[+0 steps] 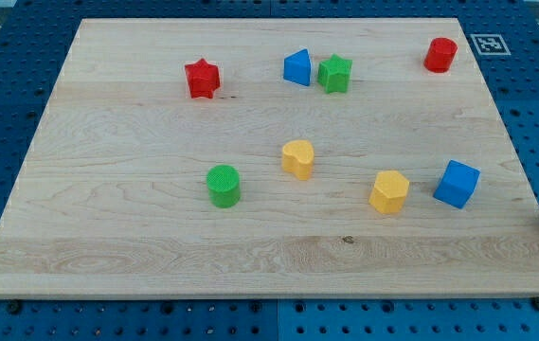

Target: Move blue cube closer to yellow hexagon

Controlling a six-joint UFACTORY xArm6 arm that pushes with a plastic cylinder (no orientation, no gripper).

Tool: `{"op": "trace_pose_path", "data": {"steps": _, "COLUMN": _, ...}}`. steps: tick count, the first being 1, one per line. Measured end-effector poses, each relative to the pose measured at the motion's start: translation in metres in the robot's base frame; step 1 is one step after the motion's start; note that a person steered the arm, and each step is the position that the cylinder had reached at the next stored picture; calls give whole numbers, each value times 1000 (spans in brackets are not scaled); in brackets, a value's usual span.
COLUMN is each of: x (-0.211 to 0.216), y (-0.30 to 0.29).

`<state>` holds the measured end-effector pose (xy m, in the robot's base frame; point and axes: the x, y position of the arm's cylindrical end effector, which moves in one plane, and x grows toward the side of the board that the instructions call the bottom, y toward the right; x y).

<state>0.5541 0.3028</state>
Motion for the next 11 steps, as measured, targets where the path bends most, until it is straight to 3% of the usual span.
{"op": "trace_pose_path", "data": {"steps": 2, "x": 0, "y": -51}}
{"op": "trace_pose_path", "data": {"steps": 3, "x": 0, "y": -51}}
{"op": "trace_pose_path", "data": {"steps": 4, "x": -27, "y": -49}}
{"op": "trace_pose_path", "data": {"steps": 7, "x": -28, "y": -50}}
{"op": "trace_pose_path", "data": {"steps": 11, "x": -34, "y": -108}}
